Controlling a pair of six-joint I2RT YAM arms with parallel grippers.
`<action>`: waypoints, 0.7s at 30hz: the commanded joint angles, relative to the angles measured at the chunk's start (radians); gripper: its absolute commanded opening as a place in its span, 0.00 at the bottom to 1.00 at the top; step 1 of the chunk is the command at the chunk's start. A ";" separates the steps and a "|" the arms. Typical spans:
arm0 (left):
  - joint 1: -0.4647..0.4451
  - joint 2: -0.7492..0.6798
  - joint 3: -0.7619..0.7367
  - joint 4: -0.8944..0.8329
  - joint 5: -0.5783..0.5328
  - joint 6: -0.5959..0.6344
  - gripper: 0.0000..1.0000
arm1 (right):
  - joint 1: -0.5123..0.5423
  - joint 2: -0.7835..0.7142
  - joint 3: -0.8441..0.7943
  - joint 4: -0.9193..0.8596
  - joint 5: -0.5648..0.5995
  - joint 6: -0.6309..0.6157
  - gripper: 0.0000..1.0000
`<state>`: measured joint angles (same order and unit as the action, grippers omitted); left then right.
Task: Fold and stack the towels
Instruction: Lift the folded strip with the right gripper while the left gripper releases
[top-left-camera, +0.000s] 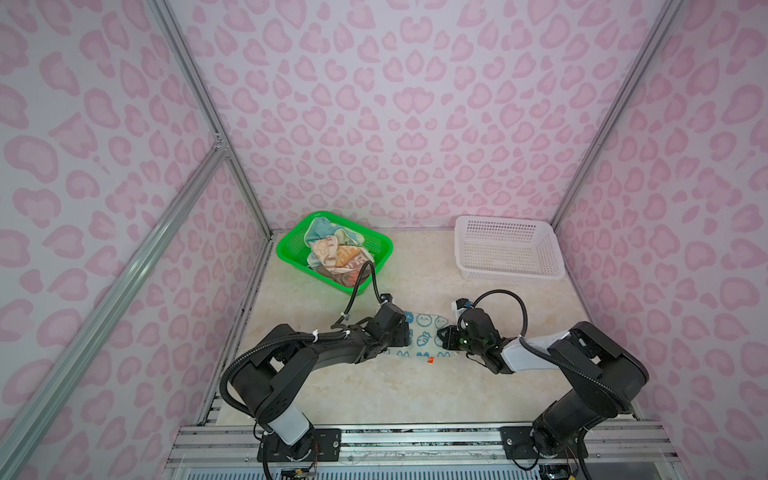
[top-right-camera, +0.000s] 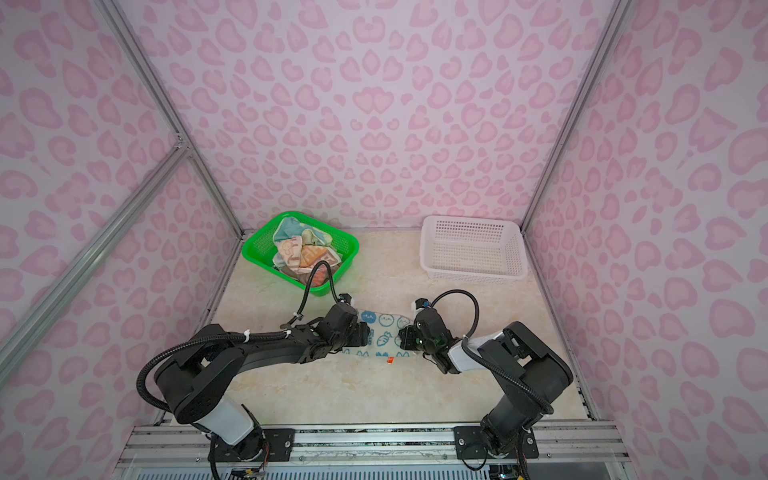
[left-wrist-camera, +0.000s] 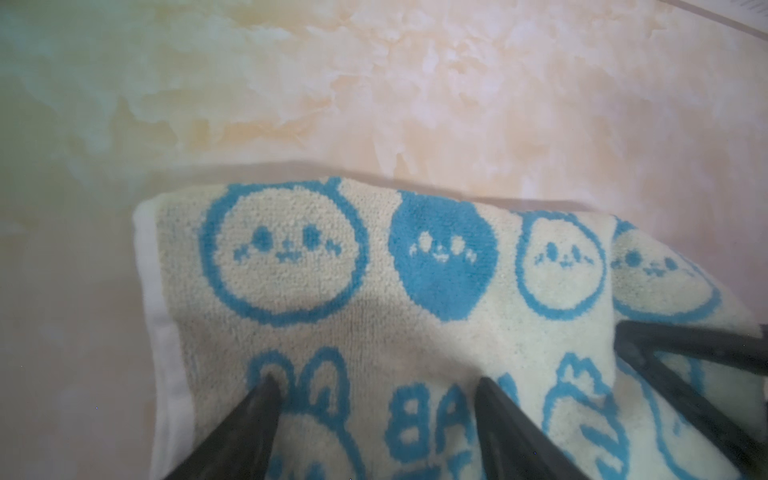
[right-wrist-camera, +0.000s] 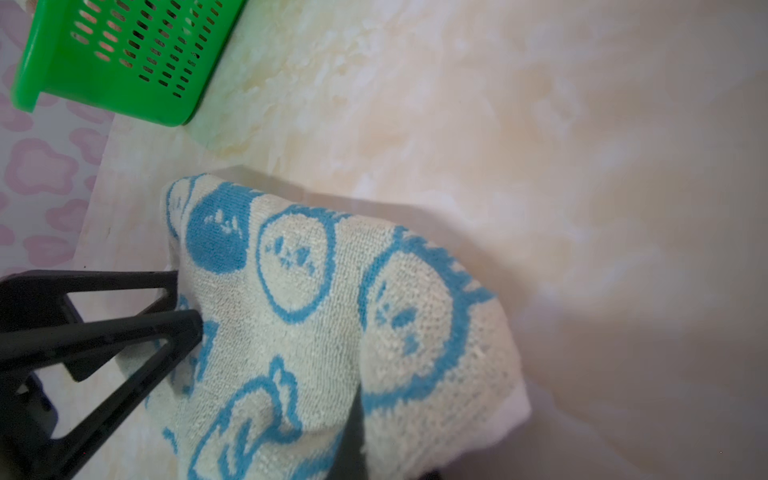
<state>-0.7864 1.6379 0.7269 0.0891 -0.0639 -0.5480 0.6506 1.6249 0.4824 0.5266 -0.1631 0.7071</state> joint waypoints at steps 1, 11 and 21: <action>0.005 -0.011 -0.012 -0.052 0.009 -0.009 0.79 | -0.011 0.006 0.052 -0.134 -0.011 -0.063 0.00; 0.005 -0.218 -0.051 0.021 -0.039 0.082 0.98 | -0.086 0.052 0.506 -0.598 0.076 -0.385 0.00; 0.005 -0.398 -0.124 -0.019 -0.138 0.122 0.98 | -0.193 0.357 1.182 -1.031 0.050 -0.622 0.00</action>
<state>-0.7811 1.2644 0.6159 0.0952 -0.1471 -0.4423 0.4774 1.9312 1.5417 -0.3290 -0.1051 0.1860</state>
